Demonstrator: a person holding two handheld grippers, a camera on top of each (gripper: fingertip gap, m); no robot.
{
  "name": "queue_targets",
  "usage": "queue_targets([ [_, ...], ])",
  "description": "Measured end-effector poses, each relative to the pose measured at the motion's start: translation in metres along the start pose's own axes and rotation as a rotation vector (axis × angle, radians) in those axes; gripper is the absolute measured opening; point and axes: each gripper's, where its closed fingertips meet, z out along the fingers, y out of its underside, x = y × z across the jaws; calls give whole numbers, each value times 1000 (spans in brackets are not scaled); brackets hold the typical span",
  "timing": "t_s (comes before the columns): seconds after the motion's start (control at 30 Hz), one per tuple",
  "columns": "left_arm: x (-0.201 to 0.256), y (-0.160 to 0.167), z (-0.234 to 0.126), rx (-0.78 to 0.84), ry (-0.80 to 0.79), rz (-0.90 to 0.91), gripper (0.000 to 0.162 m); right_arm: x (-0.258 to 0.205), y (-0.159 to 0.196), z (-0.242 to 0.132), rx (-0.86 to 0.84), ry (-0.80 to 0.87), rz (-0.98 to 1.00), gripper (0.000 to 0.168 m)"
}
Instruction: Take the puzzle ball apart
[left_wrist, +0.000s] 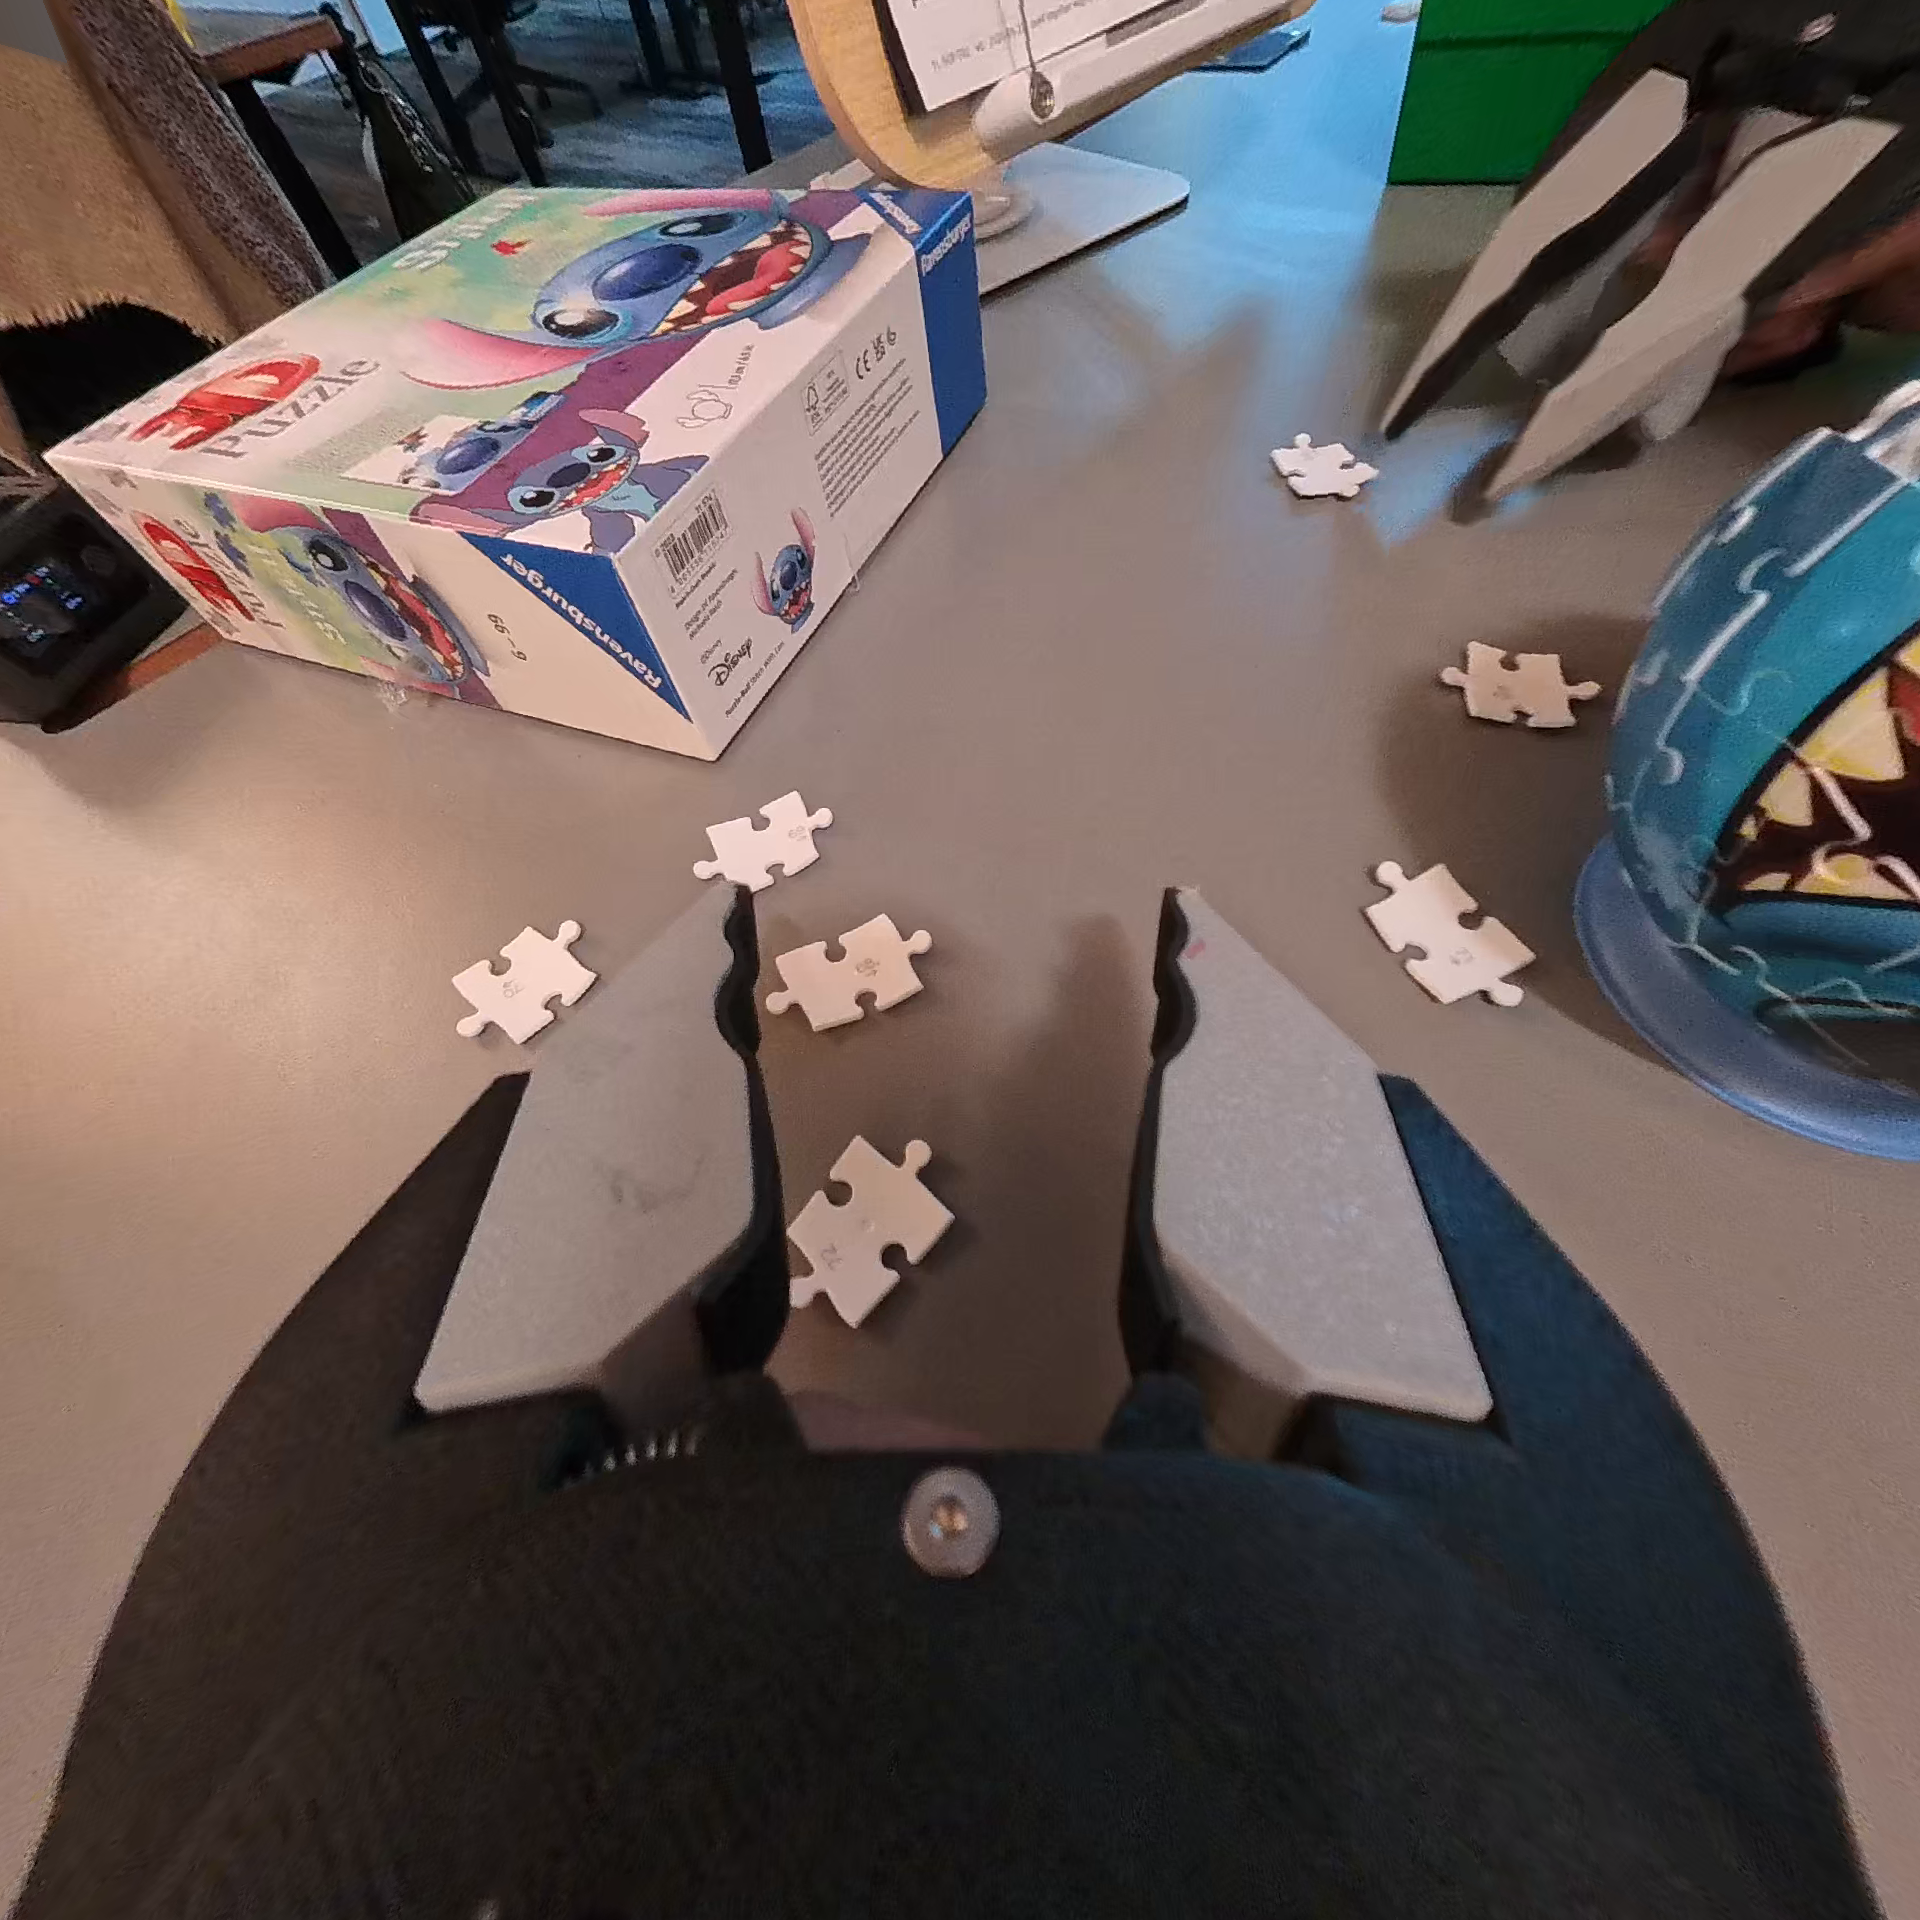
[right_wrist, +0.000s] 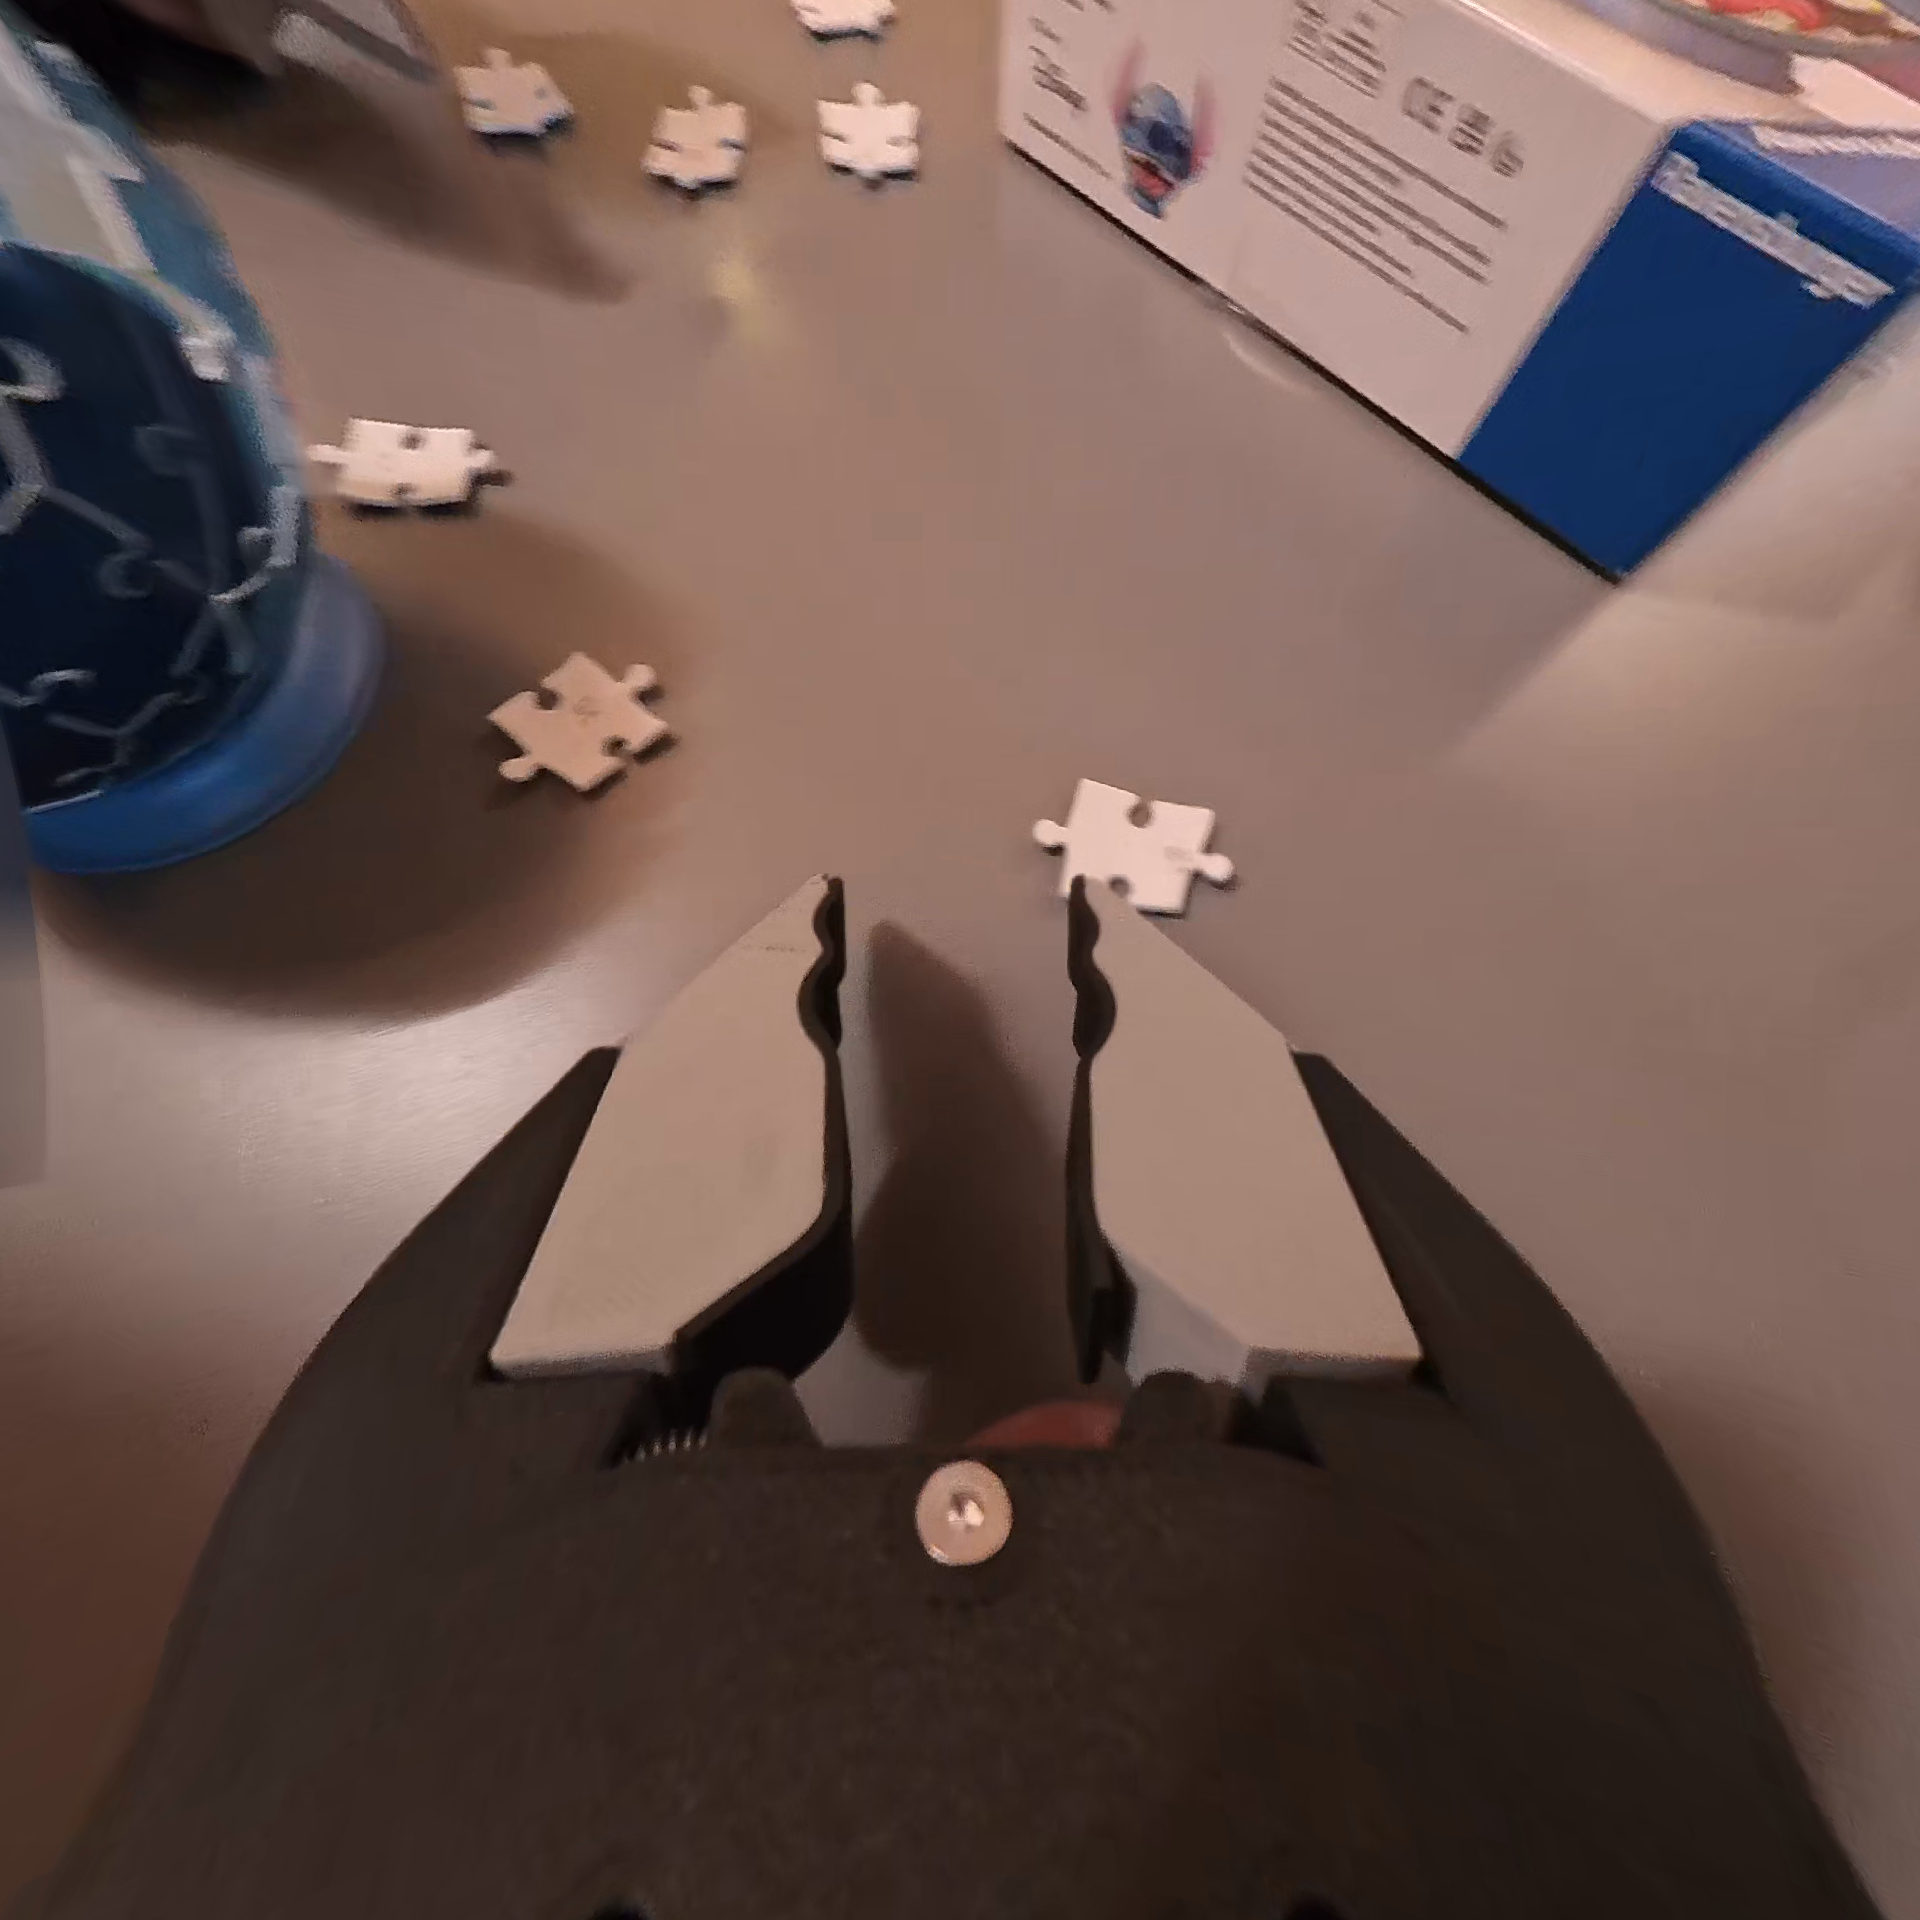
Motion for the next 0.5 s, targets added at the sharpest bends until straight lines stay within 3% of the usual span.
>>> queue_targets([
  [0.13,3,2,2,-15,24,2,74,-30,-6,-1,31,-138,-61,45],
  [0.27,5,4,6,-42,47,-11,73,2,0,0,-26,49,-67,42],
  [0.4,5,5,10,-59,49,-15,71,25,6,6,-57,78,89,59],
  [0.5,9,4,13,-64,59,2,70,37,3,14,-83,158,44,58],
])
